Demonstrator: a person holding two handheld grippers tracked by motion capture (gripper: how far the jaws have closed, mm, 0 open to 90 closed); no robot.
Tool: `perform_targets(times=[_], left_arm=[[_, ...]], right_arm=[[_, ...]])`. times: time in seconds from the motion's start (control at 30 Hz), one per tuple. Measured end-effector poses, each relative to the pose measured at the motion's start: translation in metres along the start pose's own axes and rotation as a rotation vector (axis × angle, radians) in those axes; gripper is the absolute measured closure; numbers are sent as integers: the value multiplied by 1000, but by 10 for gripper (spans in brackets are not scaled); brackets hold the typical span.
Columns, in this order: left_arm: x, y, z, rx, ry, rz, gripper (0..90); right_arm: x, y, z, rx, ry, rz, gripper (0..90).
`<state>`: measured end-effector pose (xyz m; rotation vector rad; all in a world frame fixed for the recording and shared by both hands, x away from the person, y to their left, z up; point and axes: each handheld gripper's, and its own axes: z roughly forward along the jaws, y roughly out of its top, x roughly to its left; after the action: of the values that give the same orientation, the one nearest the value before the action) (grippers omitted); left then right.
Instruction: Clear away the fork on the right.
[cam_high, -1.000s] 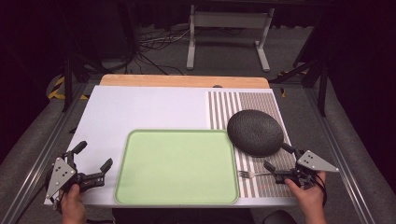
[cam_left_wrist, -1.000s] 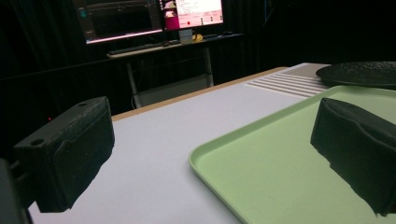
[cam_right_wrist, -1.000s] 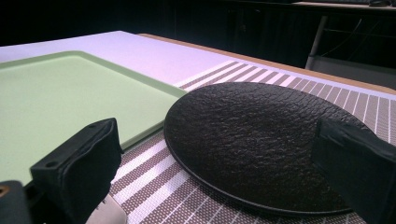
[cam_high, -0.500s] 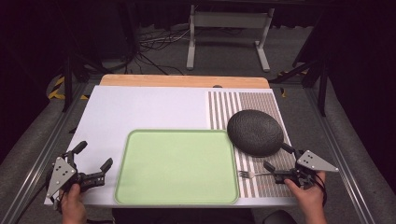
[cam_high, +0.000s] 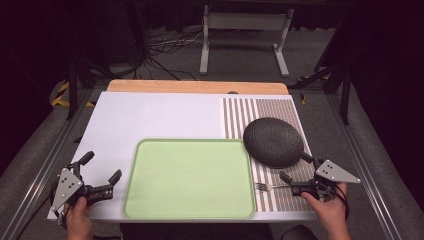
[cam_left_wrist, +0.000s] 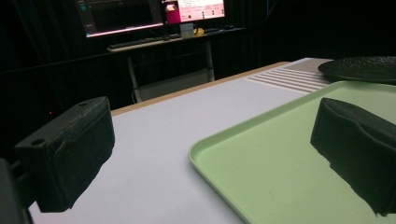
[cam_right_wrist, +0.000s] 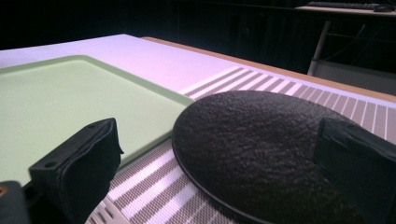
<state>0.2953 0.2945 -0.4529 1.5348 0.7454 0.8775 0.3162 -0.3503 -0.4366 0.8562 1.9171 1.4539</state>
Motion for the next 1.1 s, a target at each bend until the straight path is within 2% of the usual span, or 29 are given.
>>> perform_targets(times=[0.33, 0.47, 0.63, 0.73, 0.87, 1.1], left_arm=[[0, 0, -1, 3, 2, -1, 3], [0, 0, -1, 4, 0, -8, 3], [0, 0, -1, 5, 0, -8, 3], [0, 0, -1, 6, 2, -6, 3], [1, 0, -2, 7, 6, -5, 3], [0, 0, -1, 9, 5, -5, 3]], right_arm=[[5, 22, 22, 36, 59, -12, 11], [6, 31, 33, 129, 67, -43, 18], [6, 39, 34, 175, 81, -71, 25], [5, 44, 36, 232, 99, -92, 42], [4, 51, 37, 336, 129, -149, 73], [2, 63, 38, 461, 166, -238, 109]])
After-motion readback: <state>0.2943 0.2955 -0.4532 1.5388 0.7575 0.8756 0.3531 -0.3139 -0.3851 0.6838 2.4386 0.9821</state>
